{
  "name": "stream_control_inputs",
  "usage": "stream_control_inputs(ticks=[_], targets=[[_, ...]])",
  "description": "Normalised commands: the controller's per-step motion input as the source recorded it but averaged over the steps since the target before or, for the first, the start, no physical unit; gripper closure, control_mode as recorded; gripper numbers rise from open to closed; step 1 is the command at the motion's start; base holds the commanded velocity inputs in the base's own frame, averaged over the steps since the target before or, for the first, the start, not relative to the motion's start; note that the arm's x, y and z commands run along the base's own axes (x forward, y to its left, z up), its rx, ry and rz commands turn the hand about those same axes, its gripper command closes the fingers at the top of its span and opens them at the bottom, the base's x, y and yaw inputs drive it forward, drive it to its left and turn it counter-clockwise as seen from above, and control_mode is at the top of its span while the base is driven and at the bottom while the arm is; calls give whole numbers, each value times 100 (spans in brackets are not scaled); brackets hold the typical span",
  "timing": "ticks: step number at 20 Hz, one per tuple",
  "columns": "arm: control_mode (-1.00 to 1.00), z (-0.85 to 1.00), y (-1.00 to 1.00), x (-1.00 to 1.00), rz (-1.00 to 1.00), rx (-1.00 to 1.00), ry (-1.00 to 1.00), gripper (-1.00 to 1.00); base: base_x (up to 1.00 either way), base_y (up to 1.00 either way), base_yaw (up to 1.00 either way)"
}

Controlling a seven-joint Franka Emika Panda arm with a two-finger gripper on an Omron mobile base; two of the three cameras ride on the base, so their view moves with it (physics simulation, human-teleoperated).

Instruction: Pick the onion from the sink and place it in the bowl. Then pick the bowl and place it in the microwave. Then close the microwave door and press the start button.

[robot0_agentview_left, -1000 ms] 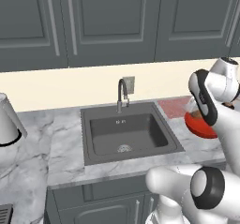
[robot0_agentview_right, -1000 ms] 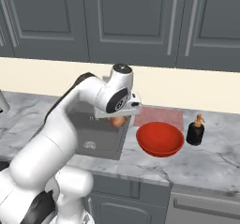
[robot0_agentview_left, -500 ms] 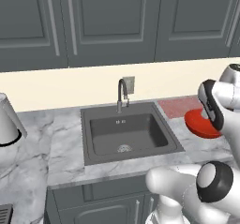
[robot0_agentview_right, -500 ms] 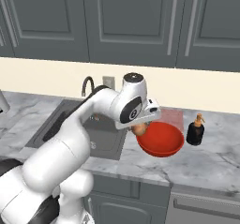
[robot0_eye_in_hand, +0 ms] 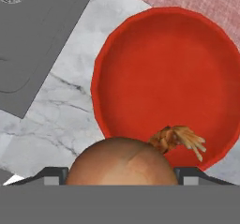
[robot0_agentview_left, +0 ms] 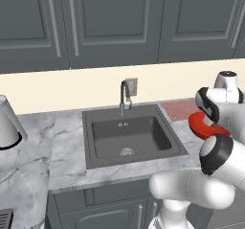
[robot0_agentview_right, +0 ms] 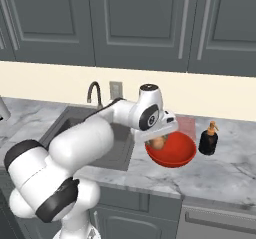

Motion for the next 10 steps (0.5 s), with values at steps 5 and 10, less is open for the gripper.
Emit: stream_control_inputs(ticks=[5, 10], targets=[[-100, -50, -25, 39, 3, 0, 11, 100, 0, 0, 0], [-100, -20, -36, 22, 4, 0, 0, 100, 0, 0, 0]])
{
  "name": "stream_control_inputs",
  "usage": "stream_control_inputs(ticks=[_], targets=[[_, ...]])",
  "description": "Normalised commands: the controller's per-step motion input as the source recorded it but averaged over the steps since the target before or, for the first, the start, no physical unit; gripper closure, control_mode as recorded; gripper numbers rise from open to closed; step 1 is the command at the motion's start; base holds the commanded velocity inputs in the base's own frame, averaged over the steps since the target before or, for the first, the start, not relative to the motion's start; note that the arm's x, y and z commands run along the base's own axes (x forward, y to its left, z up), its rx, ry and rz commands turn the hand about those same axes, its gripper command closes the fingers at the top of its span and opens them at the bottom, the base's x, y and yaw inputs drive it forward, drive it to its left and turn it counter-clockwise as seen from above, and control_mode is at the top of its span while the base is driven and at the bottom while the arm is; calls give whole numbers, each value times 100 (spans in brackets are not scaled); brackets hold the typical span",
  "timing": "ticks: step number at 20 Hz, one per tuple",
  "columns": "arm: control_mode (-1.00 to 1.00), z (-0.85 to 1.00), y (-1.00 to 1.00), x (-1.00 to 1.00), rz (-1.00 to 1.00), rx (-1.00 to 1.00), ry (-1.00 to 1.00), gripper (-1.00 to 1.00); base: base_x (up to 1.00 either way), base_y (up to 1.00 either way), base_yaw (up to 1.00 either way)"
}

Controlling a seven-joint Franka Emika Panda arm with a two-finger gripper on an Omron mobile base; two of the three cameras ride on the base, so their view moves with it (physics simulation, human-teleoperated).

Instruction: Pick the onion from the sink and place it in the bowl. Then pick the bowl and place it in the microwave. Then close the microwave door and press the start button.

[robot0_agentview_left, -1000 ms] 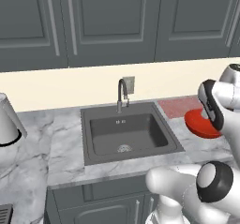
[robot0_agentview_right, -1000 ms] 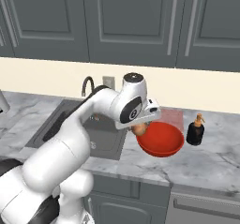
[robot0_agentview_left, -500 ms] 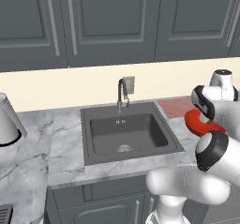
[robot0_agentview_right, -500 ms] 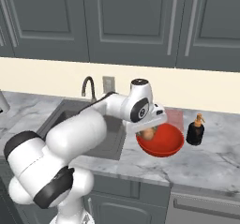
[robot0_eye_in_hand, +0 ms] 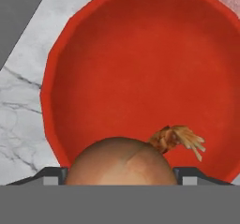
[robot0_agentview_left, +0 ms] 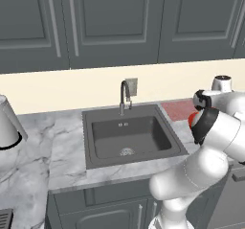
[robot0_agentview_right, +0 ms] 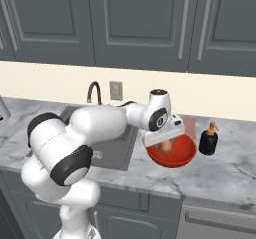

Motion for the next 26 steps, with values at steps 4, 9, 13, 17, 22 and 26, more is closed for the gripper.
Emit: stream_control_inputs(ticks=[4, 9, 13, 17, 22, 26], targets=[[-100, -28, -19, 18, 7, 0, 0, 100, 0, 0, 0], [-100, -47, 0, 9, 10, 0, 0, -100, 0, 0, 0], [-100, -20, -1, 5, 7, 0, 0, -100, 0, 0, 0], [-100, 0, 0, 0, 4, 0, -3, -100, 0, 0, 0], [-100, 45, 6, 0, 2, 0, -9, -100, 0, 0, 0], [-100, 46, 51, -39, 0, -3, -14, -100, 0, 0, 0]])
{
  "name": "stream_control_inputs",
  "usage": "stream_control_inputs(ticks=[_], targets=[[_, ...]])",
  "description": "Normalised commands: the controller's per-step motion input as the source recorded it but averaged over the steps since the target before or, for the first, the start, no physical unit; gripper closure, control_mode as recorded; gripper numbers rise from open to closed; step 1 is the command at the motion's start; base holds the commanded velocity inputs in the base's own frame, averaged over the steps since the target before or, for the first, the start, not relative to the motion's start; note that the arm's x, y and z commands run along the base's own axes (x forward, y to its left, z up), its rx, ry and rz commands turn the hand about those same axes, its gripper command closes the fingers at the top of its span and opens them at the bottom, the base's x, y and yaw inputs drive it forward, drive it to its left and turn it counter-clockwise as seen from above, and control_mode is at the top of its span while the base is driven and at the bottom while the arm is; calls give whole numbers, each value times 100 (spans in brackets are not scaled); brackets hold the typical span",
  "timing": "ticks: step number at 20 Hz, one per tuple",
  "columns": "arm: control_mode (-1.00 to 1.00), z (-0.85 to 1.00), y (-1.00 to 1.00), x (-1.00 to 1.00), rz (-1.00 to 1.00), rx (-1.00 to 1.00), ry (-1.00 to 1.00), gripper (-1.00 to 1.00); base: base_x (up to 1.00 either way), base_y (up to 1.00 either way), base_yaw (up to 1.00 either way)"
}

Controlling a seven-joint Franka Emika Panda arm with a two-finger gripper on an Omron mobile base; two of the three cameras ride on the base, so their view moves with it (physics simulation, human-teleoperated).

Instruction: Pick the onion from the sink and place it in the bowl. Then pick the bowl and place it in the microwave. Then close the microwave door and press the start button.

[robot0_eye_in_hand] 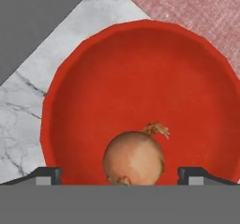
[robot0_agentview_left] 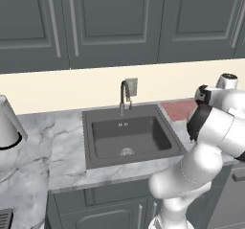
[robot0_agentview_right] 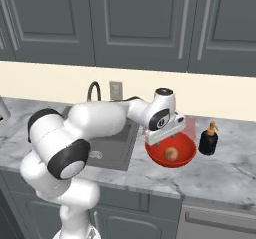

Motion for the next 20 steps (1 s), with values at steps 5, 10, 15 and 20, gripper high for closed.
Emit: stream_control_inputs(ticks=[5, 10, 15, 20], targets=[[-100, 4, 99, -49, 0, -10, -4, -100, 0, 0, 0], [-100, -31, 68, -14, -4, -16, 0, -100, 0, 0, 0], [-100, -12, 3, -1, -3, -5, 0, -100, 0, 0, 0], [-100, -22, -2, 0, 0, 0, 0, -100, 0, 0, 0]])
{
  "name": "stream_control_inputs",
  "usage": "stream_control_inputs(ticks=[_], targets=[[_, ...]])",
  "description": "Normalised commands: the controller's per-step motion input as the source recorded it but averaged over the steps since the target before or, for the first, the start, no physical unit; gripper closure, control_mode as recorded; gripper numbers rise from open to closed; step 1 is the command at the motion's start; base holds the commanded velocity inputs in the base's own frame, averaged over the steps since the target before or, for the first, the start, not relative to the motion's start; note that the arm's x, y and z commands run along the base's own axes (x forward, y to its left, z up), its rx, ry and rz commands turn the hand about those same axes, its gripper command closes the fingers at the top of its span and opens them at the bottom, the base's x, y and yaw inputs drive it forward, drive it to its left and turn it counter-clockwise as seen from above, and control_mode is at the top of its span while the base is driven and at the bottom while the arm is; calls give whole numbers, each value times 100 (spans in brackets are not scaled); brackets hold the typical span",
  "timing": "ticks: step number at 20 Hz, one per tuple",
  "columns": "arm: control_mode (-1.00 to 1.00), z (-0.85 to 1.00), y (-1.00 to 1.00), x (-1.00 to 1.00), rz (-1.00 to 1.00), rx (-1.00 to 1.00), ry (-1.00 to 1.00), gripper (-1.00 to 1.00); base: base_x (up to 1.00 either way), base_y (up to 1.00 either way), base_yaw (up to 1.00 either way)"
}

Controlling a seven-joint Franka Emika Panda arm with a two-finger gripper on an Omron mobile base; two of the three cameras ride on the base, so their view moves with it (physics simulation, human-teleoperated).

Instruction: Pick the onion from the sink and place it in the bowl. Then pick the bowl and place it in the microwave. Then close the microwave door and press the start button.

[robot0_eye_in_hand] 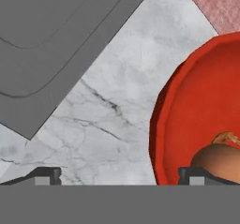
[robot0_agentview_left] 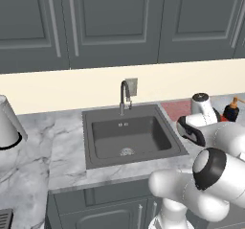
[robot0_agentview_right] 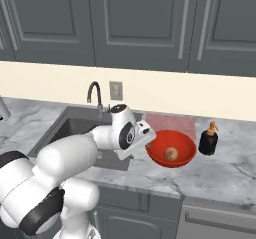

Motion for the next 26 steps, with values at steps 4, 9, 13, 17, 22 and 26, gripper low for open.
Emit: stream_control_inputs(ticks=[4, 9, 13, 17, 22, 26], targets=[[-100, -32, -1, 19, 0, 0, 0, -100, 0, 0, 0], [-100, -40, 0, 35, 0, 0, 0, -100, 0, 0, 0], [-100, -30, -6, 20, 0, 0, 0, -100, 0, 0, 0], [-100, -19, -19, 3, 0, 0, 0, -100, 0, 0, 0], [-100, -31, -20, 1, 0, 0, 0, -100, 0, 0, 0], [-100, -30, -17, -6, 0, 0, -5, -100, 0, 0, 0]])
